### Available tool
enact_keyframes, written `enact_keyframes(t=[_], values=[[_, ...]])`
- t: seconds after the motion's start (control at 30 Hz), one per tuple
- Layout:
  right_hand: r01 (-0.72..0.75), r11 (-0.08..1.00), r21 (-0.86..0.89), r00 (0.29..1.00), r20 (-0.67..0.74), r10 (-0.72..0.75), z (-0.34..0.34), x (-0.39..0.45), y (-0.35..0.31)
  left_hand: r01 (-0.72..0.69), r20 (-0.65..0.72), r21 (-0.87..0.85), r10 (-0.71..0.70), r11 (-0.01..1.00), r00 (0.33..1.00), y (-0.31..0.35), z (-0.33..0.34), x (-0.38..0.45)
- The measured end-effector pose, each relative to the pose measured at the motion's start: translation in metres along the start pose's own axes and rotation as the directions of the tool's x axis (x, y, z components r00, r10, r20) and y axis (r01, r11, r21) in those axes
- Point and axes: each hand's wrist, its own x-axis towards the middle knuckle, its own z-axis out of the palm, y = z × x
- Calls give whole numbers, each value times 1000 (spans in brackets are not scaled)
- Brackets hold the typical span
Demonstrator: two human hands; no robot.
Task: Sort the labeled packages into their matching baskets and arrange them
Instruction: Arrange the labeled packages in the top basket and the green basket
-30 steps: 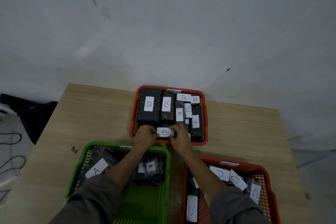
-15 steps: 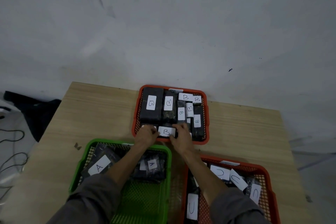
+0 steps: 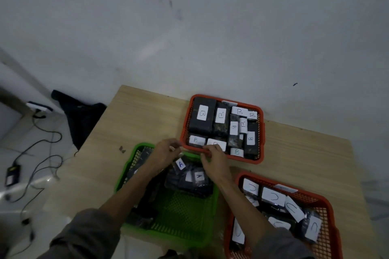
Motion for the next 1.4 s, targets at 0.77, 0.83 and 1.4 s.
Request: enact_keyframes(t=[0.77,0.83,1.4], values=[[-90,982,-169,996,-20,88,113,-108,-57,45,-24,30,-44,999,999,-81,-33,-117],[-120,977,-174,992,-68,110,111,-98,-56,39,-3,38,-39,999,999,-82,-30,-116],[-226,960,-164,974,-45,222,87,-64,-40,61,108,49,-66,997,992,-89,-42,-113]])
